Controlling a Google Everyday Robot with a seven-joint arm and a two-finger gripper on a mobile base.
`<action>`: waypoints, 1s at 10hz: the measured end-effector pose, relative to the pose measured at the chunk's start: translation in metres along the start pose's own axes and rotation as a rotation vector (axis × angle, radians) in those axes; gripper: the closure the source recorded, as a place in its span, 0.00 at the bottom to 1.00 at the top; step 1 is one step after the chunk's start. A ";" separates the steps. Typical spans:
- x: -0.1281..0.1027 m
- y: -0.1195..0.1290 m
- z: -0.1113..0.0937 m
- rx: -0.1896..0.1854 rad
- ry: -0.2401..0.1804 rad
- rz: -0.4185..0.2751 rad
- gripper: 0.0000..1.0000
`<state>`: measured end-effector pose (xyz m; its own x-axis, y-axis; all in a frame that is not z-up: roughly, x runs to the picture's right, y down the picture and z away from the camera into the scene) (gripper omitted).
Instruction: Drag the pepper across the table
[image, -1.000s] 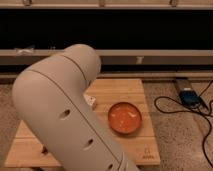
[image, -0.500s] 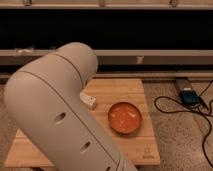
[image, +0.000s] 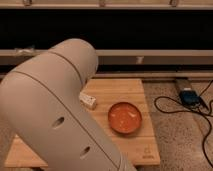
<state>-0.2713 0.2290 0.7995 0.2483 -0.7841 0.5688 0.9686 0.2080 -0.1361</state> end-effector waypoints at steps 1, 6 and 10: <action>0.004 0.007 0.000 0.002 0.004 0.027 1.00; 0.019 0.055 -0.001 0.027 0.011 0.177 1.00; 0.022 0.098 0.001 0.046 0.006 0.289 0.90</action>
<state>-0.1705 0.2326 0.7997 0.5144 -0.6920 0.5064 0.8560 0.4496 -0.2551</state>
